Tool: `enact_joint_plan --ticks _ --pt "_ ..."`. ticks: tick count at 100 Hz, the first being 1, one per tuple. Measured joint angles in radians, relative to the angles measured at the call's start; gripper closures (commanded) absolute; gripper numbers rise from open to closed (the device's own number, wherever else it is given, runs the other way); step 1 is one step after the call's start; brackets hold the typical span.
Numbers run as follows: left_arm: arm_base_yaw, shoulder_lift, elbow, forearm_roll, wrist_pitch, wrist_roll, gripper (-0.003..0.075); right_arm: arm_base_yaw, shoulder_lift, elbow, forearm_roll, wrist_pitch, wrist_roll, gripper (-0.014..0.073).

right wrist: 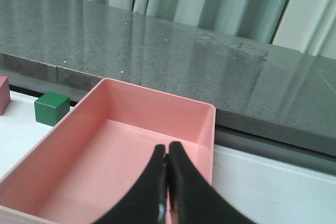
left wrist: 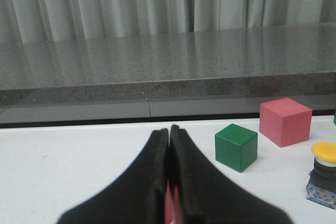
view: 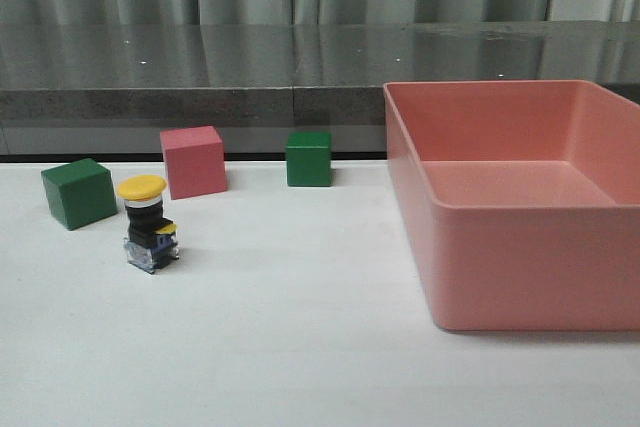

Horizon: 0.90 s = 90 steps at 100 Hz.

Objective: Place and stand button with both arms

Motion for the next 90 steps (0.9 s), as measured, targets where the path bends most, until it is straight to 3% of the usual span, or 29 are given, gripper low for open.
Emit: enact_joint_plan --ticks 90 --pt "0.0 0.0 0.0 0.0 -0.016 0.0 0.0739 0.0 0.0 0.0 0.0 0.0 0.0 0.0703"
